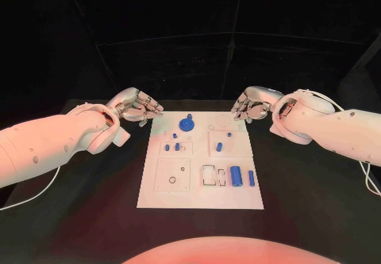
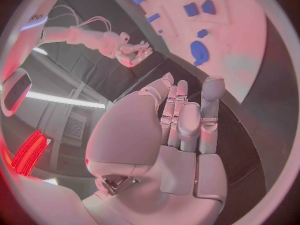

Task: Assemble the parts on the task board

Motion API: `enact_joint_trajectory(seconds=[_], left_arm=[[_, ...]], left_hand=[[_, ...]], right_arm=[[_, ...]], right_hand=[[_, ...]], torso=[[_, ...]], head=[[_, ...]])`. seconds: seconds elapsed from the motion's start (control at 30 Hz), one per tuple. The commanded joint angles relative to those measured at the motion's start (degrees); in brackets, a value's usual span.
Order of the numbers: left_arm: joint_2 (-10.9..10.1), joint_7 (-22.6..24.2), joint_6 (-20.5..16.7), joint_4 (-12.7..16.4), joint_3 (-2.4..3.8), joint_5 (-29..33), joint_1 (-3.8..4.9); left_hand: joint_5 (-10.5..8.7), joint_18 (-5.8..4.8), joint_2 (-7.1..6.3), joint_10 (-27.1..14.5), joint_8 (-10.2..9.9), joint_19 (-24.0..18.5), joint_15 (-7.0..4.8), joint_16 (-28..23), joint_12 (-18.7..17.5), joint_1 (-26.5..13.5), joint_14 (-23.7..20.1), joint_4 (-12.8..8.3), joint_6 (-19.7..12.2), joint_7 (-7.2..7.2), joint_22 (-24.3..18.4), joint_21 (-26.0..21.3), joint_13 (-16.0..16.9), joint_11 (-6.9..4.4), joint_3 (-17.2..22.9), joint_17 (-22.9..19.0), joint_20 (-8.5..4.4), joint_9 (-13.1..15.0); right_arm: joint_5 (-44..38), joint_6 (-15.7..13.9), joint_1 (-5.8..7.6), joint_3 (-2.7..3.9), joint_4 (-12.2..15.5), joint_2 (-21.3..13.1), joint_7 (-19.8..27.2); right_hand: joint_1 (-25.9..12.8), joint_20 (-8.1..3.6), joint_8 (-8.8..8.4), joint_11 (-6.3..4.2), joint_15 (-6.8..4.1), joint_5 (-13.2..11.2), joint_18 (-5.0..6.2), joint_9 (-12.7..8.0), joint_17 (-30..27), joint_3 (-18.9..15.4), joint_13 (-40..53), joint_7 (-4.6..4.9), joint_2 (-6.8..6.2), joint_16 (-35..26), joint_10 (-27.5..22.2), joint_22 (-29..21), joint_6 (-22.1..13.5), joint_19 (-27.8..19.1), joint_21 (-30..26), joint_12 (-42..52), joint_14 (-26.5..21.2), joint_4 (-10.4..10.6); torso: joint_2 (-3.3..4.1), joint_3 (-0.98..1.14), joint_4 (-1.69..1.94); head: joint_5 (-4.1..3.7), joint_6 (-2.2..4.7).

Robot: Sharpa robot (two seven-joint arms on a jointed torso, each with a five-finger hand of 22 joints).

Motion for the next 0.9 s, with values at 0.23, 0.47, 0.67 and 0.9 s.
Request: enact_joint_trajectory(seconds=[0.23, 0.47, 0.67, 0.9], left_arm=[[-1.3, 14.3, 0.2, 4.3, -0.13, 29.7, -0.36], [-1.6, 15.2, 1.1, 6.1, -0.47, 31.9, -0.49], [-1.5, 15.1, 0.7, 6.5, -0.56, 32.4, -0.52], [-1.4, 14.3, 0.8, 6.4, -0.61, 32.5, -0.56]], left_hand=[[-0.01, 1.21, 0.41, 0.7, 0.4, -1.0, -0.39, -1.2, 0.4, -0.5, -0.8, 0.4, 0.5, -0.22, -1.2, -2.1, 0.2, -0.34, 0.3, -2.0, -0.49, 0.0], [-0.03, 1.27, 0.32, 0.6, 0.4, -1.3, -0.4, -1.4, 0.4, -0.8, -0.9, 0.5, 0.4, -0.19, -1.6, -2.7, 0.2, -0.31, 0.2, -2.3, -0.55, 0.0], [0.03, 1.31, 0.54, 0.5, 0.4, -1.4, -0.42, -1.6, 0.4, -0.7, -1.0, 0.5, 0.3, -0.21, -1.9, -3.2, 0.3, -0.33, 0.4, -2.5, -0.59, 0.0], [0.05, 1.4, 0.62, 0.4, 0.5, -1.6, -0.43, -1.7, 0.4, -0.5, -1.1, 0.4, 0.2, -0.2, -2.3, -3.8, 0.3, -0.34, 0.5, -2.7, -0.61, -0.1]], right_arm=[[-15.7, 2.4, -1.92, -0.08, 0.5, 0.5, -5.0], [-16.5, 2.7, -3.42, -0.1, 0.2, 1.5, -4.3], [-16.3, 3.1, -4.28, -0.1, -0.1, 2.1, -3.1], [-15.7, 2.9, -4.94, -0.09, -0.4, 2.8, -1.7]], right_hand=[[-1.9, 0.4, -1.43, 0.51, 0.27, -0.7, 0.24, -0.2, 2.7, -1.6, 0.0, 0.13, -1.55, 3.0, -2.6, 3.1, -0.9, -1.9, 3.9, -2.3, 2.1, 1.0], [-2.1, 0.74, -1.36, 1.02, 0.67, -0.8, 0.52, -0.1, 5.9, -2.7, 0.0, 0.41, -1.74, 7.5, -5.1, 6.2, -3.0, -3.2, 7.8, -2.0, 2.4, 1.0], [-1.6, 0.71, -1.27, 0.92, 0.63, -0.7, 0.61, 0.0, 10.2, -3.2, 0.0, 0.43, -0.84, 15.0, -5.4, 9.8, -2.7, -4.0, 12.8, -1.6, 2.2, 0.7], [-0.3, 0.63, -1.14, 0.64, 0.48, -1.0, 0.19, 0.0, 18.6, -2.6, 0.0, 0.28, 0.46, 25.1, -4.4, 16.1, -1.3, -4.1, 19.6, -1.4, 2.0, 0.1]], torso=[[0.02, 0.0, -0.04], [0.06, -0.06, -0.04], [0.05, 0.02, -0.06], [0.06, 0.02, -0.07]], head=[[-1.18, 0.35], [-1.25, 0.45], [-1.3, 0.44], [-1.3, 0.47]])
